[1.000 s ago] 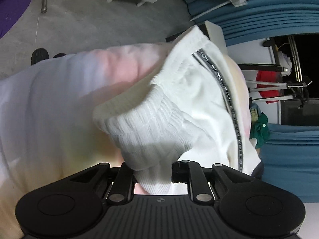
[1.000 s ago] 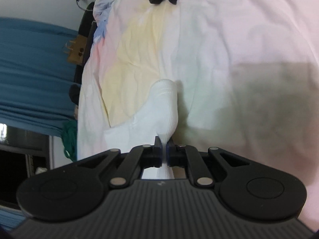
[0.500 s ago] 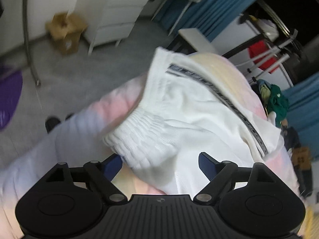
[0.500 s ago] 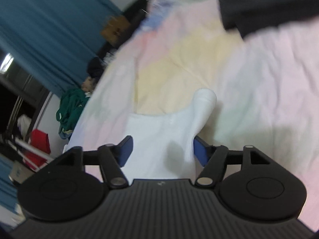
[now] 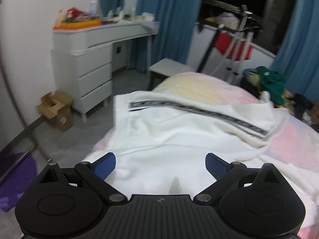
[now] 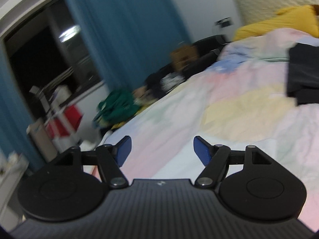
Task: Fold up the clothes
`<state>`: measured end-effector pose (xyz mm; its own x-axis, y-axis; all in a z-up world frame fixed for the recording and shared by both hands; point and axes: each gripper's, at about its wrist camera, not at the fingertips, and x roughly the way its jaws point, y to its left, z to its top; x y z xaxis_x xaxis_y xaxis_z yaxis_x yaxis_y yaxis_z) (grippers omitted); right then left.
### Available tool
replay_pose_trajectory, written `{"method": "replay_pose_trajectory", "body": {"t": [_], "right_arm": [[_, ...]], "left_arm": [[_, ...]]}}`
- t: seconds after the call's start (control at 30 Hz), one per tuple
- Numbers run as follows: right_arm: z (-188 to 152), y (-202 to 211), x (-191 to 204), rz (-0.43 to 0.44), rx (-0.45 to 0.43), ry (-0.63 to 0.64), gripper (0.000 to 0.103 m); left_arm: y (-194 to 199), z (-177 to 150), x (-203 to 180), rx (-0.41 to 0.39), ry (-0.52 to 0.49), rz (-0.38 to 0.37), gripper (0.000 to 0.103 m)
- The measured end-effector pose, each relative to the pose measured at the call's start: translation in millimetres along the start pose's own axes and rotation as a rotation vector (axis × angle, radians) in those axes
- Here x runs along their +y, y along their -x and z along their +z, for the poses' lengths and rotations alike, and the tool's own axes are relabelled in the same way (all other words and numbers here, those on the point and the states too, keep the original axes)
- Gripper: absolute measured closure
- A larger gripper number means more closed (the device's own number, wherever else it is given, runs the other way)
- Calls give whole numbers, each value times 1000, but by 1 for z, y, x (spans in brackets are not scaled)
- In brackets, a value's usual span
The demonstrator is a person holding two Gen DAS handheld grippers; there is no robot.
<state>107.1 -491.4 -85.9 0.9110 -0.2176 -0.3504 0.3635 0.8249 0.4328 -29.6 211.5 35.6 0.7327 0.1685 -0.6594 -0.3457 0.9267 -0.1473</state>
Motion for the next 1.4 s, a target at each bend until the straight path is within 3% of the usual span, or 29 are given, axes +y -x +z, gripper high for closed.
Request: {"method": "replay_pose_trajectory", "body": {"t": [0.17,0.47,0.7,0.9,1.07,1.27,1.4], "right_arm": [[-12,-8,29,94,91,86,31],[-21,4,57,183,110,129,31],[-29,0,62,209,130,133,31],[-45,-14,73,240,167,139,31],[-60,-39,87,262,236,105,31],[-70,-48,104,240,240,146,31],[-69,-50,104,223,230,150,31]], "left_arm": [[-5,-3,-55,-28,-117,-65,5],[-67,-18,-175,-7,-260,-218,5],[-120,-29,-250,-46,-348,-259,5],[-157,-52,-268,-98,-415,-261,5],[-195,-62,-271,-132,-565,-220,5],[-242,-39,-295,-132,-625,-171,5],[-265,-25,-338,-148,-688,-197,7]]}}
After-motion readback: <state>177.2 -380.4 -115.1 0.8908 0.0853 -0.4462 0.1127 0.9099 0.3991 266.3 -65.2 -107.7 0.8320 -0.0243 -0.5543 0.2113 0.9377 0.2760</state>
